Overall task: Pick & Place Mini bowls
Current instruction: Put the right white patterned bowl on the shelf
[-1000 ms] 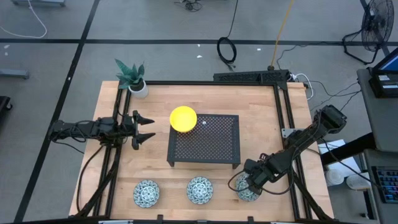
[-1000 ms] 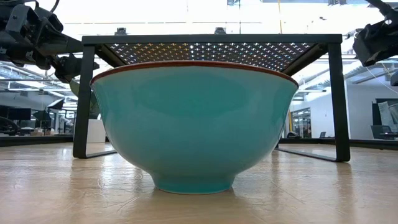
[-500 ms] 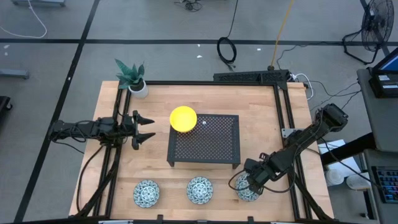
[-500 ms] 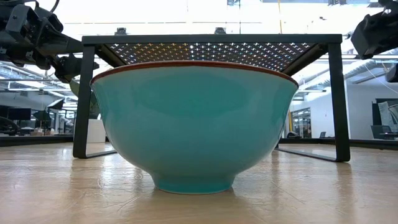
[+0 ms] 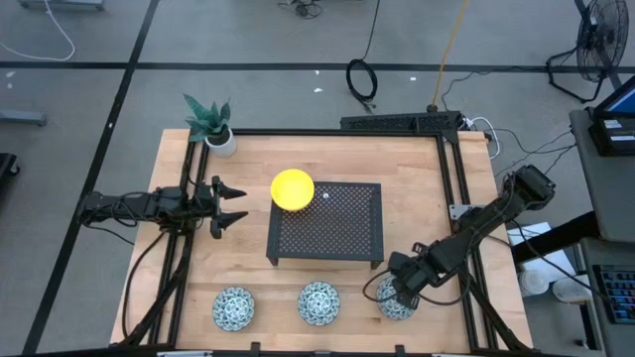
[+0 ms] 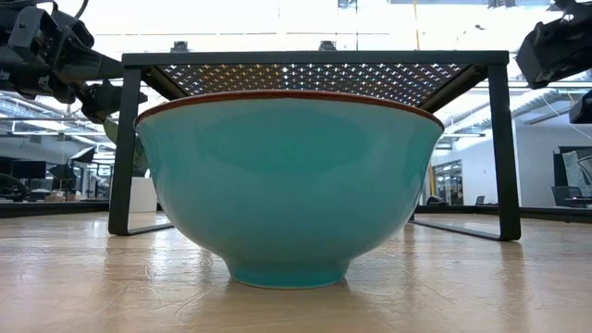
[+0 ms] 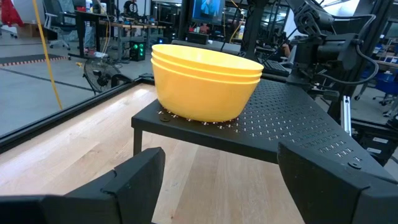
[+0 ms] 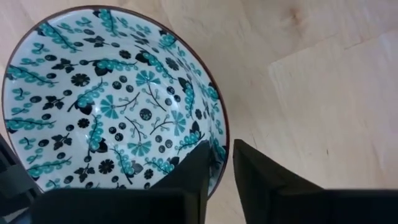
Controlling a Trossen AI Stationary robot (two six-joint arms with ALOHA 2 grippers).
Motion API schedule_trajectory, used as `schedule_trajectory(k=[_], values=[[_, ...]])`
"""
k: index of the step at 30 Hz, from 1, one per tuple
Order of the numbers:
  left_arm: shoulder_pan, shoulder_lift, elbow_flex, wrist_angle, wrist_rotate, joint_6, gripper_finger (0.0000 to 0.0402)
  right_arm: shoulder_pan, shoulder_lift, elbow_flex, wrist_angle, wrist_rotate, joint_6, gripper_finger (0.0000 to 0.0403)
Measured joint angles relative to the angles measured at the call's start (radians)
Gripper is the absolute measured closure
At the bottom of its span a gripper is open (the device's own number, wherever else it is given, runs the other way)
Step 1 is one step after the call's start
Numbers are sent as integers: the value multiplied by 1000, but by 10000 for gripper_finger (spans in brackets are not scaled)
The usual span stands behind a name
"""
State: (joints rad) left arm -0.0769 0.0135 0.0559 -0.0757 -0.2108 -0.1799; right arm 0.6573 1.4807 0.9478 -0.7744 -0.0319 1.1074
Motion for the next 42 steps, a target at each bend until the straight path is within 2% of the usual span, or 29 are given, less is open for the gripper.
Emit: schedule_trajectory(k=[10, 15, 20, 26, 34, 38, 42], values=[[0, 0, 0, 0, 0, 0, 92, -4, -1, 2, 1, -2, -91, 394], [0, 0, 0, 0, 0, 0, 91, -2, -29, 3, 3, -33, -124, 398], [0, 0, 0, 0, 0, 0, 92, -1, -135, -1, -16, -50, -128, 402], [0, 0, 0, 0, 0, 0, 91, -16, -315, -1, 34, -8, -149, 402], [0, 0, 0, 0, 0, 0, 91, -46, -489, 5, 299, 84, -308, 402], [0, 0, 0, 1, 0, 0, 91, -120, -501, 96, 282, 89, -355, 403], [0, 0, 0, 0, 0, 0, 91, -213, -434, 286, 97, 87, -414, 403]])
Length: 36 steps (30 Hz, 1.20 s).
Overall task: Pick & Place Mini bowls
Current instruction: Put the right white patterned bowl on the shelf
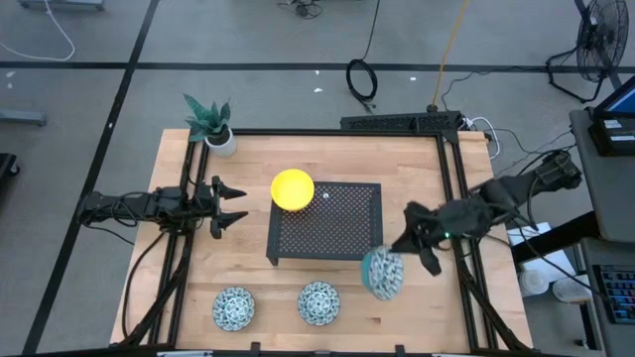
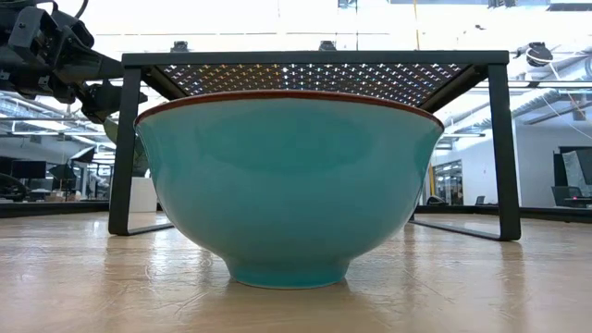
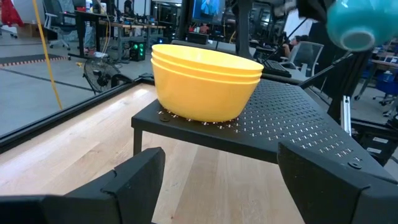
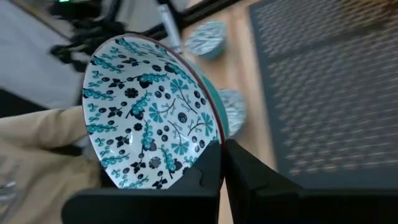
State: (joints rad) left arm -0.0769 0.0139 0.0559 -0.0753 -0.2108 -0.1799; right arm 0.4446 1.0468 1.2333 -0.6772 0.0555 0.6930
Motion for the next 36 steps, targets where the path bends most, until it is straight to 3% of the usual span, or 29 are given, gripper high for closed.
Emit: schedule_trajectory(k=[5, 11, 16, 22, 36], values=[[0, 0, 0, 0, 0, 0, 92, -111, 165, 253, -285, -8, -23, 403], [0, 0, 0, 0, 0, 0, 92, -254, 344, 470, -452, -164, -64, 403], [0, 0, 0, 0, 0, 0, 91, -375, 463, 597, -592, -230, -124, 403], [0, 0, 0, 0, 0, 0, 91, -484, 526, 595, -722, -270, -201, 403], [0, 0, 0, 0, 0, 0, 91, -562, 527, 502, -704, -376, -260, 403]])
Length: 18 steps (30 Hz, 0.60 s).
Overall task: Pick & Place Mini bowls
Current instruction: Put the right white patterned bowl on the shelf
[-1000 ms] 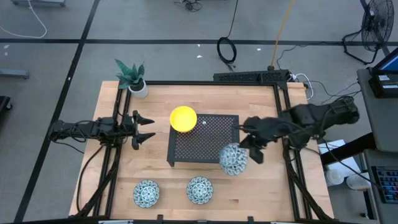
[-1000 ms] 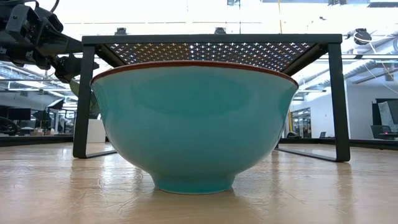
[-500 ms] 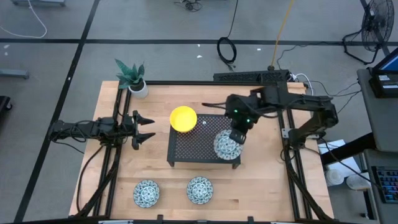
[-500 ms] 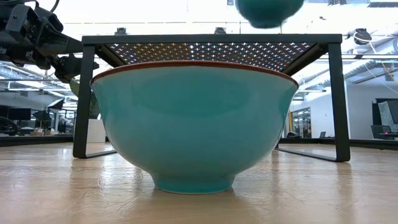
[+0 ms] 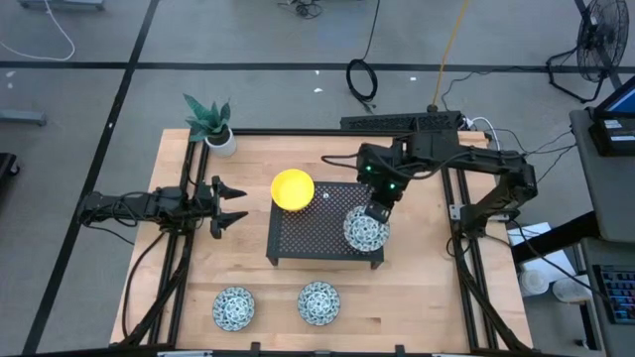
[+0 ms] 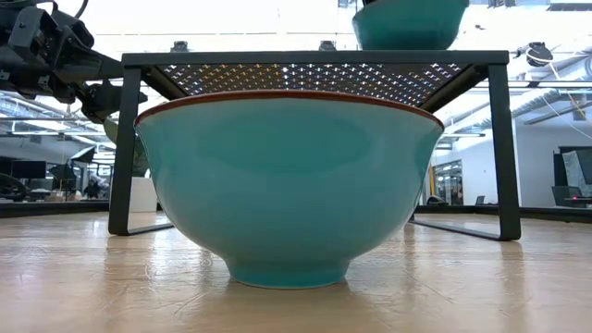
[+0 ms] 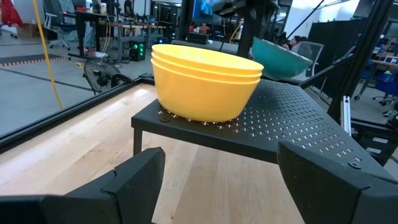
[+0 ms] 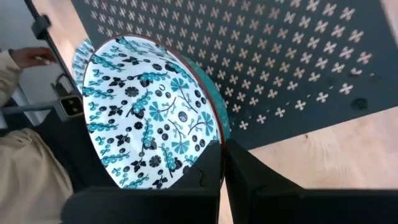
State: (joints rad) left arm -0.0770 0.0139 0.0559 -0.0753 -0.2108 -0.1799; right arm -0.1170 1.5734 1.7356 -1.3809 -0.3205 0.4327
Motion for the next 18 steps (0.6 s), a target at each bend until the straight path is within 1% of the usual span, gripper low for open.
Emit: schedule_trajectory(k=[7, 11, 18], values=[[0, 0, 0, 0, 0, 0, 91, 0, 0, -54, 22, -3, -14, 403], [0, 0, 0, 0, 0, 0, 91, 1, -1, -58, 49, -3, -23, 402], [0, 0, 0, 0, 0, 0, 91, 1, -1, -58, 82, -18, -26, 387]])
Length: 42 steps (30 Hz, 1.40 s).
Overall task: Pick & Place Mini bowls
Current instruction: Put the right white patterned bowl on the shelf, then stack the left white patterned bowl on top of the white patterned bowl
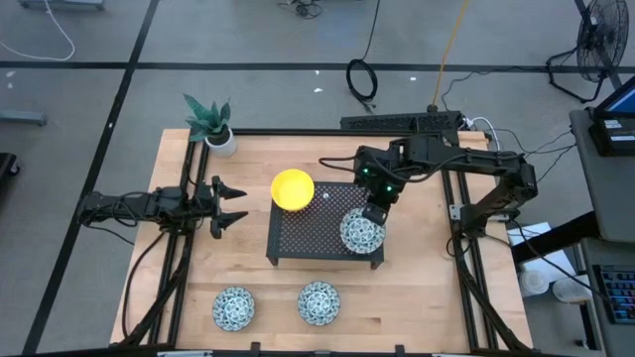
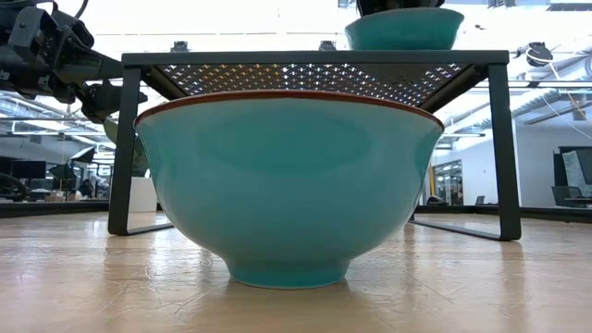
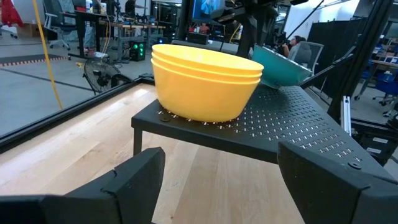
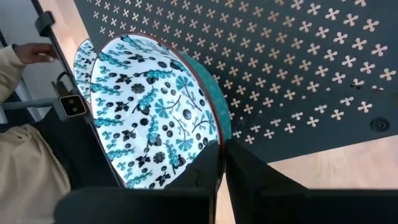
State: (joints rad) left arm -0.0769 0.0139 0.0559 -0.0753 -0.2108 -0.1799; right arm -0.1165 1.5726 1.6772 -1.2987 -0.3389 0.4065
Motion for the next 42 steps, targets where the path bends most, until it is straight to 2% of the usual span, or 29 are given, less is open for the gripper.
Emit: schedule_trajectory(k=[12, 28, 34, 42], values=[[0, 0, 0, 0, 0, 0, 91, 0, 0, 0, 17, -1, 17, 371], [0, 0, 0, 0, 0, 0, 91, -8, -29, -1, 13, -3, 0, 247], [0, 0, 0, 0, 0, 0, 91, -15, -106, -1, 2, 6, -27, 234], [0, 0, 0, 0, 0, 0, 91, 9, -279, -1, 5, 130, -33, 234]])
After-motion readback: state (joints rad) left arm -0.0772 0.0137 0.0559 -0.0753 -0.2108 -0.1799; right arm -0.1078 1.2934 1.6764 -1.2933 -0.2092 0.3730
